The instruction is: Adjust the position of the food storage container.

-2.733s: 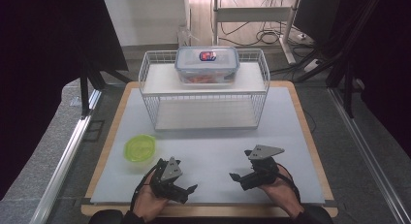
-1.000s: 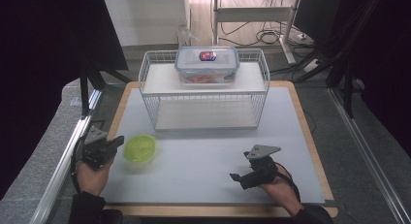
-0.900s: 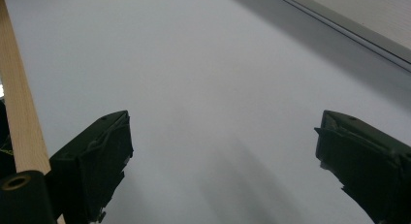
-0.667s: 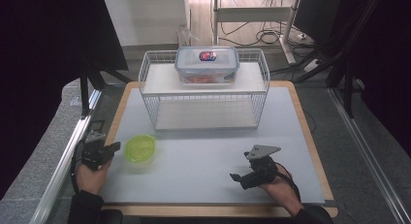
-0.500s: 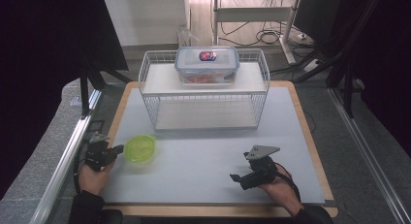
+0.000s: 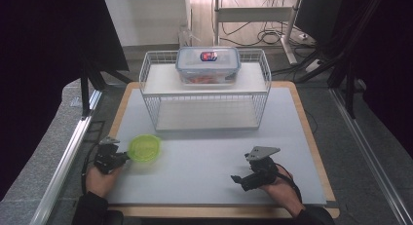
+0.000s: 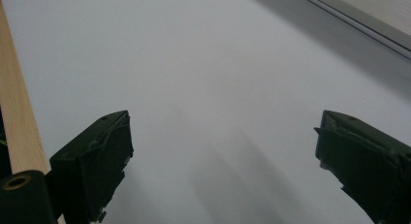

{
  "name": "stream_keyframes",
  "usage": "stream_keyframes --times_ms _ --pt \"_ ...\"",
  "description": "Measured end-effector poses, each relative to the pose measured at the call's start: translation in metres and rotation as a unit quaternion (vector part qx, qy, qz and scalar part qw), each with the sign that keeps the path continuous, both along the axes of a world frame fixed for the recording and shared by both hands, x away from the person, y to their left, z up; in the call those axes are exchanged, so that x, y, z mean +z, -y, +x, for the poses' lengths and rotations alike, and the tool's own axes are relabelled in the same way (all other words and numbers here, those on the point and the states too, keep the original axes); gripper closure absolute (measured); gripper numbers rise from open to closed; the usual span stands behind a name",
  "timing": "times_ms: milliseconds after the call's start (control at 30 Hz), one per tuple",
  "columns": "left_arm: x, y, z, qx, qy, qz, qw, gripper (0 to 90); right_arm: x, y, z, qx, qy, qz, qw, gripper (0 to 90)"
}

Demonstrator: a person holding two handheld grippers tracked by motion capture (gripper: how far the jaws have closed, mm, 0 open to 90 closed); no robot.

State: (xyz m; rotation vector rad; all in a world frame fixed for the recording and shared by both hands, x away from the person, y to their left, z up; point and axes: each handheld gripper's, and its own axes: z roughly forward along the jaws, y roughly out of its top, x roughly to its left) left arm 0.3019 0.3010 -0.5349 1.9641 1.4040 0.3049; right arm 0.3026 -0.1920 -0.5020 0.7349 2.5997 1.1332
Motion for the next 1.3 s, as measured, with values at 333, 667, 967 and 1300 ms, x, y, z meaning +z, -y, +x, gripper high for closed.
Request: stream_keyframes --times_ms 333,667,967,1300 --pt "0.003 0.03 0.006 -0.037 0.004 -0.005 0.9993 89.7 -0.002 0.001 0.002 -0.002 -0.005 -0.001 1.0 6.2" --pt "0.005 0.055 0.01 -0.069 0.004 -0.004 0.9976 89.7 -0.006 0.004 0.007 -0.005 -0.011 -0.004 0.9999 6.2" --pt "0.006 0.081 0.016 -0.103 0.005 -0.002 0.9947 89.7 -0.007 0.003 0.008 -0.005 -0.014 -0.009 0.9999 6.2" --pt "0.009 0.109 0.015 -0.139 0.007 0.002 0.9902 89.7 -0.008 0.003 0.008 -0.002 -0.016 -0.011 0.9998 6.2"
